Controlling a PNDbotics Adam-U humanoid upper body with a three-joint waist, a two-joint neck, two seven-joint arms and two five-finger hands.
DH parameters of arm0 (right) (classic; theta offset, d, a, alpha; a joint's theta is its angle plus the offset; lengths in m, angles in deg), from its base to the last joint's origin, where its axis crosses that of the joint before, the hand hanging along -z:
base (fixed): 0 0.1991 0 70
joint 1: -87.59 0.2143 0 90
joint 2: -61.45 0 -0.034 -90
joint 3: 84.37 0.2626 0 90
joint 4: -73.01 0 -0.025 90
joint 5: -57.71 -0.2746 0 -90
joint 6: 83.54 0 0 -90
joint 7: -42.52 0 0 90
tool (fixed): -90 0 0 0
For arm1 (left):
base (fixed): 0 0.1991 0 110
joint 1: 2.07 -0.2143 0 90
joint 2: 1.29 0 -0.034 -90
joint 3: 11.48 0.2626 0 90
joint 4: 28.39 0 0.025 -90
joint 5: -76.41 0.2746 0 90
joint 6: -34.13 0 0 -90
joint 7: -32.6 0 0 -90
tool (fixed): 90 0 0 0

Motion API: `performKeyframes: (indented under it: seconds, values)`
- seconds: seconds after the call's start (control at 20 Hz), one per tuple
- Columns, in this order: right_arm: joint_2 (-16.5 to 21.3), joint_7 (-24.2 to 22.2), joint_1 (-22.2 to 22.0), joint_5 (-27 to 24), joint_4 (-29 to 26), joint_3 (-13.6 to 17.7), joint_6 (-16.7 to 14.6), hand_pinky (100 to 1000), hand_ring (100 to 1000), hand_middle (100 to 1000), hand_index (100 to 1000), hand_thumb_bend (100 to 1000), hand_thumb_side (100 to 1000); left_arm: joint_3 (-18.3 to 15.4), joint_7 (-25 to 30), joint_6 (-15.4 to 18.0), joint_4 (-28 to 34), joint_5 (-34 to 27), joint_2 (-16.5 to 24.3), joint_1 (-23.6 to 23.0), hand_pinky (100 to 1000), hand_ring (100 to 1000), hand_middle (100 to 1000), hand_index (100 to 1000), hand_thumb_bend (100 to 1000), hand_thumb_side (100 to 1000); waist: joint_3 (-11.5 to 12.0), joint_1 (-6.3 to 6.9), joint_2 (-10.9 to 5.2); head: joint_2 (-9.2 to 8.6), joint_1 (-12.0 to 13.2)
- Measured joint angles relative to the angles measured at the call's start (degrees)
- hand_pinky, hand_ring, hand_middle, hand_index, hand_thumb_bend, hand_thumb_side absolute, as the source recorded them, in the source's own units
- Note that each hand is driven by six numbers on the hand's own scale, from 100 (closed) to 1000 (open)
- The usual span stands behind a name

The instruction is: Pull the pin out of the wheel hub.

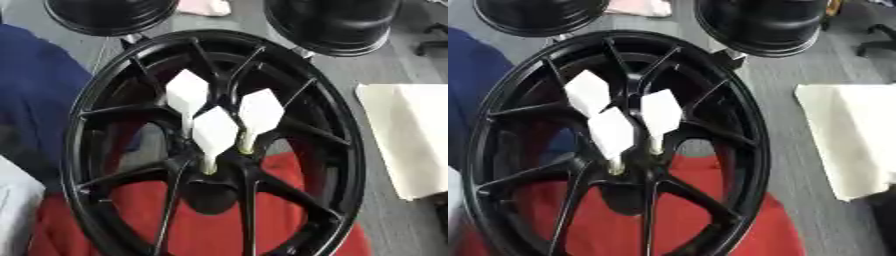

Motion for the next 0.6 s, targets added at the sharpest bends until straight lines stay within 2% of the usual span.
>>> performKeyframes:
  seconds: [0.25,0.5,0.55,0.6]
  values:
    - [-1.11,-7.91,0.40,5.58,2.05,2.66,-2.58,831,911,844,854,244,100,-0.27,-0.34,0.31,-0.03,-0.25,0.00,-0.17,850,834,803,809,308,885,-0.09,0.29,-0.01,0.07,-0.04]
    - [-1.27,-8.39,2.05,6.18,0.97,3.81,-3.36,824,900,832,847,230,111,-0.27,-0.35,0.32,-0.17,-0.50,0.00,-0.19,850,834,803,808,309,883,-0.10,0.47,-0.02,0.09,-0.13]
    - [-1.28,-8.19,2.46,6.17,0.55,3.88,-3.40,819,889,820,838,225,129,-0.27,-0.35,0.32,-0.18,-0.52,0.00,-0.18,850,834,804,808,309,884,-0.08,0.47,-0.02,0.10,-0.14]
    - [-1.28,-7.84,2.88,6.15,0.14,3.88,-3.38,812,875,804,827,208,216,-0.27,-0.35,0.32,-0.20,-0.53,0.00,-0.17,850,834,804,808,309,884,-0.05,0.46,-0.03,0.11,-0.15]
